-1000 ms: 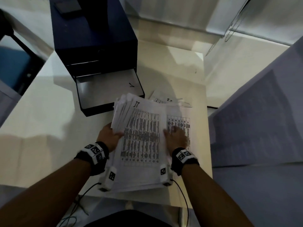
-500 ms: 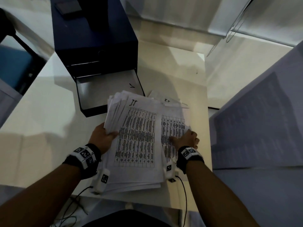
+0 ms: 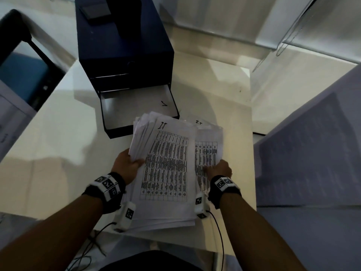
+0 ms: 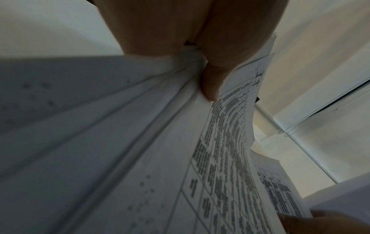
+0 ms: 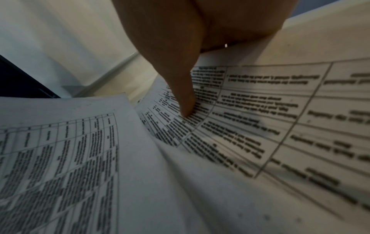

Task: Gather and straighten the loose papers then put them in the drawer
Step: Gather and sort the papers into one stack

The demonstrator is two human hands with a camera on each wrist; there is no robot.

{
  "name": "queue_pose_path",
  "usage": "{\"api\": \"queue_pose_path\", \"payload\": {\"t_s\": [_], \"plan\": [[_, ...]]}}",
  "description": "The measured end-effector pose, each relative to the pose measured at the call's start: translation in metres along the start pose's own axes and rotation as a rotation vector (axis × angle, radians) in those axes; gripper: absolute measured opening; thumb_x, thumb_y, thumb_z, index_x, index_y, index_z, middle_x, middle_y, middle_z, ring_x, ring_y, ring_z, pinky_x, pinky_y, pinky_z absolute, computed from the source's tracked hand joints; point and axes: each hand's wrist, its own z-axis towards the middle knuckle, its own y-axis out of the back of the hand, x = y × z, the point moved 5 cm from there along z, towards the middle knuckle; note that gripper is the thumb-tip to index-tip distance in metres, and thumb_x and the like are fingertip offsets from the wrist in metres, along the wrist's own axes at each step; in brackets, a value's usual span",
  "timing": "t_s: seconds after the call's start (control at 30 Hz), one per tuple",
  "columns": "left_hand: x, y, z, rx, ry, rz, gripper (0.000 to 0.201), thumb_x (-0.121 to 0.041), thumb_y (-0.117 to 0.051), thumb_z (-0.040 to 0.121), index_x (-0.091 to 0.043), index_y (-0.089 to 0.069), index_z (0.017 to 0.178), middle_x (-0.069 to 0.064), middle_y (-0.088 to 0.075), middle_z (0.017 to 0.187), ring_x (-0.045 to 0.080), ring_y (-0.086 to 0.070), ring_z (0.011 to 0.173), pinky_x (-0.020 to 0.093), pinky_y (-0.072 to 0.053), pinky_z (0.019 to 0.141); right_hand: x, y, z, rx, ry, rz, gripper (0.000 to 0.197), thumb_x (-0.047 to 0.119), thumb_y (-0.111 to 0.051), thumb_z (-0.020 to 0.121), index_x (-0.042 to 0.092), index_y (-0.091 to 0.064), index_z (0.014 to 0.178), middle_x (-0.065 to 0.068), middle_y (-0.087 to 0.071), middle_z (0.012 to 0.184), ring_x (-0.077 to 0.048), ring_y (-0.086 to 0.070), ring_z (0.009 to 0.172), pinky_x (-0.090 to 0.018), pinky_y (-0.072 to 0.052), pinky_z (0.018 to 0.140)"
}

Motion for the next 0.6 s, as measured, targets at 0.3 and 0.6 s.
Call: {"api": "queue_pose_path", "payload": {"t_s": [0.3, 0.6], "plan": [[0.008, 0.002, 0.002, 0.003, 0.017, 0.006, 0.035, -0.016, -0.069, 0.086, -0.004, -0.062, 0.118, 0.015, -0.068, 0.106, 0.027, -0.063, 0.094, 0.032, -0.046, 0.084, 0.014, 0.037, -0.007, -0.068, 0.144, 0.074, 0.020, 0.013, -0.063, 0.084, 0.001, -0.068, 0.099, -0.021, -0.071, 0.099, -0.034, -0.068, 0.082, -0.032, -0.054, 0.067], [0.013, -0.009, 0.005, 0.035, 0.047, 0.018, 0.040, -0.016, -0.067, 0.086, -0.002, -0.059, 0.122, 0.017, -0.067, 0.113, 0.033, -0.064, 0.102, 0.033, -0.047, 0.084, 0.084, 0.201, -0.054, -0.423, 0.515, 0.329, 0.022, 0.018, -0.074, 0.083, -0.001, -0.070, 0.092, -0.009, -0.062, 0.078, -0.013, -0.057, 0.079, -0.023, -0.046, 0.056]]}}
